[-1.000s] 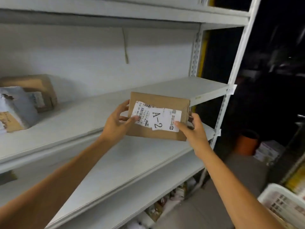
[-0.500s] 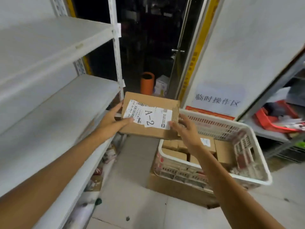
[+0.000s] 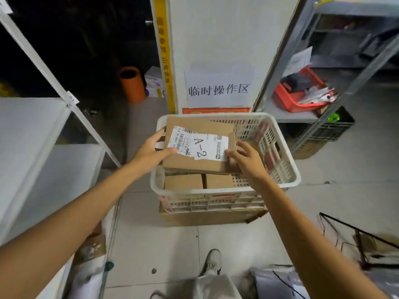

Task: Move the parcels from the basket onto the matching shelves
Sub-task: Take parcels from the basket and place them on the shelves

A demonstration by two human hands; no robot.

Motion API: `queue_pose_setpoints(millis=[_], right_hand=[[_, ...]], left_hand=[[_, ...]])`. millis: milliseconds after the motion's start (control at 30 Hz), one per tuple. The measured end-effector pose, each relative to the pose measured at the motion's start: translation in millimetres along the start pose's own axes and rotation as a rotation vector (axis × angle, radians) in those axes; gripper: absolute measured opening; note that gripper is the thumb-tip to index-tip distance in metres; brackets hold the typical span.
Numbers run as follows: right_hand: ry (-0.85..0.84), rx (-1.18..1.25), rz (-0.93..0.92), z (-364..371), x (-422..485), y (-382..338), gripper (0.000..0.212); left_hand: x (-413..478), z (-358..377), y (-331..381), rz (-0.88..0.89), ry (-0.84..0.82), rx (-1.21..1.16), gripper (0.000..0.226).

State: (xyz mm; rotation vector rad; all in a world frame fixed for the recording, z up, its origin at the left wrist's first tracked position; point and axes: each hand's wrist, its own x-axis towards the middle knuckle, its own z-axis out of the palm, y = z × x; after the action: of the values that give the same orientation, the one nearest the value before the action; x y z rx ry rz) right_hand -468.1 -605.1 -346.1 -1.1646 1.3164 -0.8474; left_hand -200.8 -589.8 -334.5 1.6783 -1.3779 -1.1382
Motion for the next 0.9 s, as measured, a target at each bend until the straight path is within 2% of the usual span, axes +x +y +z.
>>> queue_pose_setpoints(millis=[133, 200, 267, 333, 500, 600, 667, 767, 900], right_hand=[[0.003, 0.019, 0.054, -31, 29, 14, 0.025], [0.014, 0.023, 0.079, -42, 40, 20, 0.035], [0.027, 0.020, 0.138, -54, 54, 27, 0.051], [0.055, 0.003, 0.192, -62, 68, 35, 0.057], [0.106, -0.041, 0.228, -77, 102, 52, 0.029], [0.142, -0.154, 0.223, -84, 125, 63, 0.042], [0.179, -0.262, 0.227, -87, 142, 72, 0.065], [0.086, -0.428, 0.211, -88, 165, 85, 0.095], [-0.020, -0.721, 0.220, -87, 200, 113, 0.101]], left_hand=[[32, 34, 11, -0.044, -0.032, 0.006, 0.070], [42, 49, 10, -0.031, -0.050, 0.026, 0.072], [55, 66, 6, -0.033, -0.106, 0.051, 0.085], [65, 82, 2, -0.029, -0.159, 0.077, 0.103], [108, 113, -15, 0.088, -0.218, 0.243, 0.120], [138, 128, -28, 0.102, -0.269, 0.385, 0.121], [159, 142, -39, 0.133, -0.310, 0.394, 0.116], [185, 161, -54, 0.130, -0.284, 0.330, 0.103], [214, 180, -75, 0.095, -0.255, 0.303, 0.094]])
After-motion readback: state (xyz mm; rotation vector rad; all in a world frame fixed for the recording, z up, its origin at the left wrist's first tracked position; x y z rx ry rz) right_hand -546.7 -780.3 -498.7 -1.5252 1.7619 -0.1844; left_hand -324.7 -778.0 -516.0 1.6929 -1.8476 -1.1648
